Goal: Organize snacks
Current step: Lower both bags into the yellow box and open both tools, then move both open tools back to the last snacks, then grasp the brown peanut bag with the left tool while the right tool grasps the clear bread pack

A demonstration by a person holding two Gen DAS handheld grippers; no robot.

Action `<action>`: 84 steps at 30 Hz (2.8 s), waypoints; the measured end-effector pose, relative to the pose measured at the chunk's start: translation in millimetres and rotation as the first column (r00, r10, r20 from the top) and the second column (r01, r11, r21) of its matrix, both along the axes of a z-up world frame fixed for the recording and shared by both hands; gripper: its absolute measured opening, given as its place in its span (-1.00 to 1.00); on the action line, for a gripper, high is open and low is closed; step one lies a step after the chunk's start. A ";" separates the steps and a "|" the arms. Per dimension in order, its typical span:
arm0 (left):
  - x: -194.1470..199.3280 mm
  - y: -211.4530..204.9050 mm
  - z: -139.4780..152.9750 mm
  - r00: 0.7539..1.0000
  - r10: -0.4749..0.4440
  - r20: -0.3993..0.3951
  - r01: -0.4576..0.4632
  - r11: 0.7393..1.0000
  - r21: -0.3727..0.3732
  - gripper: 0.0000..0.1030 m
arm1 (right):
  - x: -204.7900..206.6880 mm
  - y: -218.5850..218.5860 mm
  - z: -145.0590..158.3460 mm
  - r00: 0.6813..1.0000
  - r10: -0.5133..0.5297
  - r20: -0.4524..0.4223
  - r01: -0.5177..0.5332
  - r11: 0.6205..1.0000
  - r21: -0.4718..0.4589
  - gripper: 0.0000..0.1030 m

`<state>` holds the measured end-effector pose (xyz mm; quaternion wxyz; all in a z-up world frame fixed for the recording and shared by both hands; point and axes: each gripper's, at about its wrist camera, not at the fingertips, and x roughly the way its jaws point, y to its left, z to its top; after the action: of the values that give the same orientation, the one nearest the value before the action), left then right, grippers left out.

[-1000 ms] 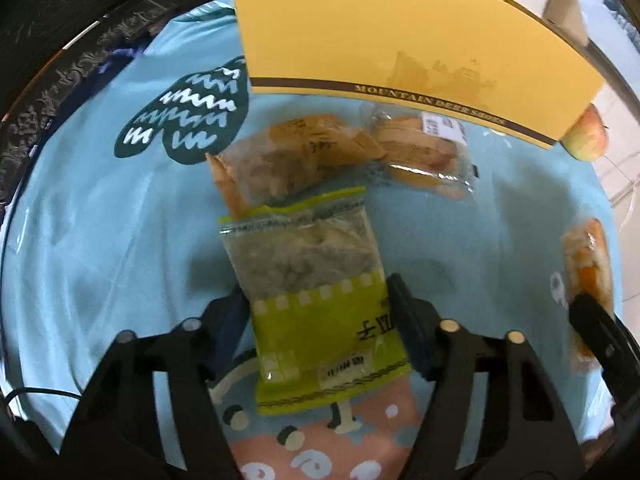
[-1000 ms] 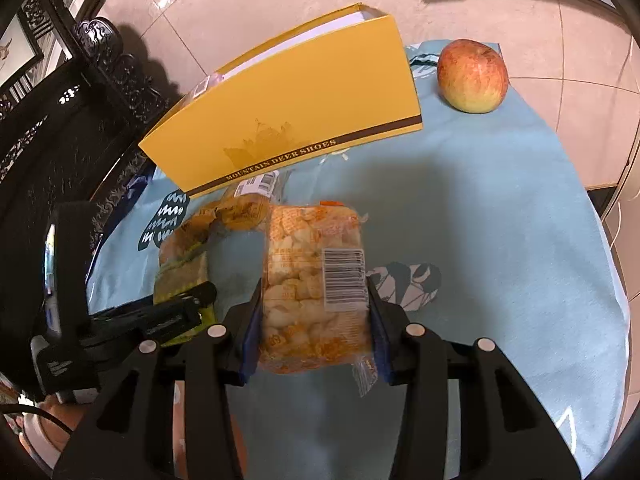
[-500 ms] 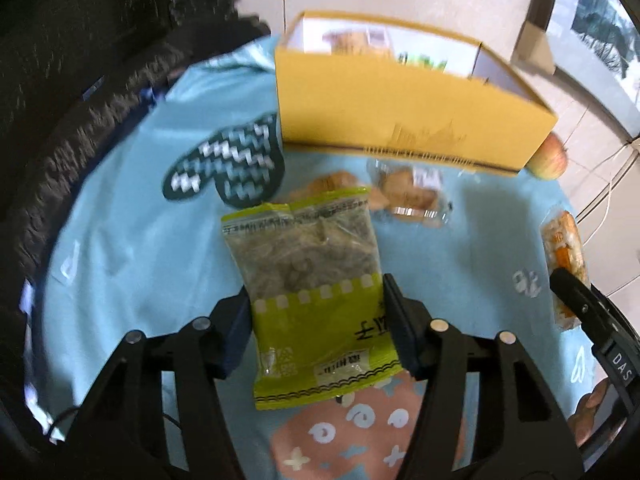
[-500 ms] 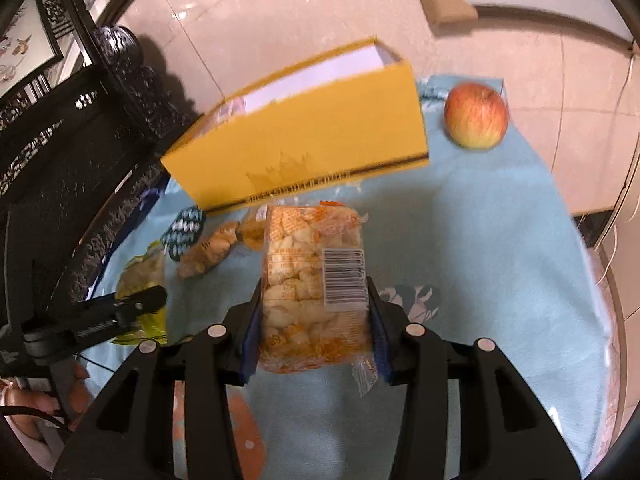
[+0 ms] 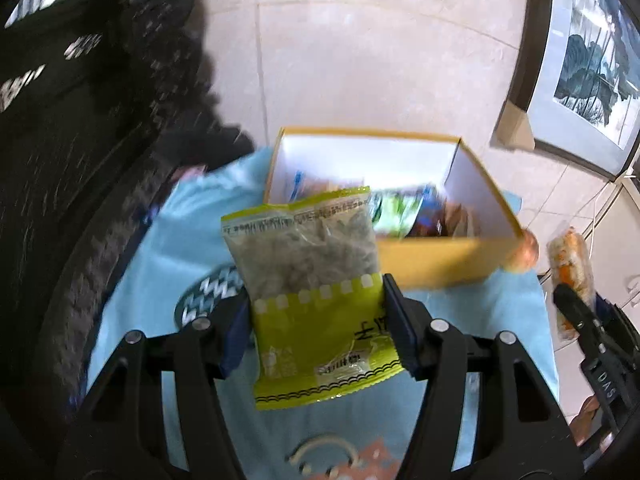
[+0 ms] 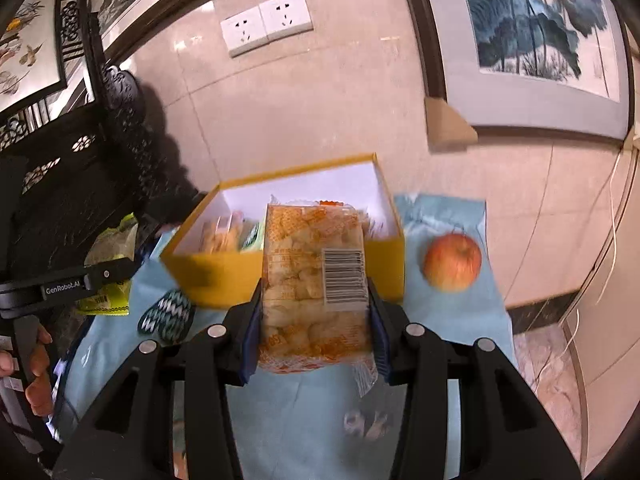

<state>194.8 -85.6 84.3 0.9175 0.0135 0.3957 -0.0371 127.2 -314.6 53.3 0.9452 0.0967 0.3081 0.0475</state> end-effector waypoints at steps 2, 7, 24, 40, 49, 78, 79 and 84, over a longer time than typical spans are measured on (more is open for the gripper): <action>17.2 -6.0 0.8 1.000 -0.010 0.009 0.010 1.000 -0.009 0.18 | 15.7 -1.0 -2.0 1.000 -0.027 0.010 0.028 0.999 -0.020 -0.12; 53.4 -23.7 -14.5 0.999 -0.050 0.008 0.050 0.999 0.000 0.18 | 53.4 -0.4 -11.1 0.997 -0.050 0.061 0.052 0.998 -0.027 -0.12; 77.2 -49.1 -36.8 0.992 -0.082 0.099 0.074 0.994 0.085 0.93 | 83.1 23.4 -35.2 0.991 -0.052 0.121 0.071 0.984 -0.161 0.39; -23.3 -3.8 -53.0 0.997 -0.026 0.077 0.021 0.998 0.067 0.96 | 17.7 39.5 -66.7 1.000 -0.016 -0.012 0.015 0.996 -0.084 0.40; -44.6 54.0 -128.7 0.987 0.150 -0.065 -0.148 0.988 0.032 0.96 | 33.2 74.2 -112.0 0.984 0.043 -0.175 -0.049 0.998 -0.028 0.41; -17.4 33.8 -164.3 0.993 0.020 -0.112 -0.007 0.993 0.115 0.96 | 37.4 65.5 -120.8 0.941 0.169 -0.292 -0.137 0.982 0.127 -0.54; -15.5 29.3 -164.4 0.993 0.008 -0.118 0.006 0.993 0.114 0.96 | 37.4 64.2 -125.3 0.935 0.181 -0.304 -0.145 0.980 0.138 -0.53; -2.0 13.8 -164.9 0.986 -0.048 -0.157 0.060 0.996 0.069 0.96 | 37.5 70.7 -135.1 0.901 0.249 -0.356 -0.226 0.968 0.105 -0.08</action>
<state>192.9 -71.9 -80.6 0.8814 0.0551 0.4667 -0.0483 164.7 -243.8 -81.8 0.8549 0.0943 0.4867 0.1528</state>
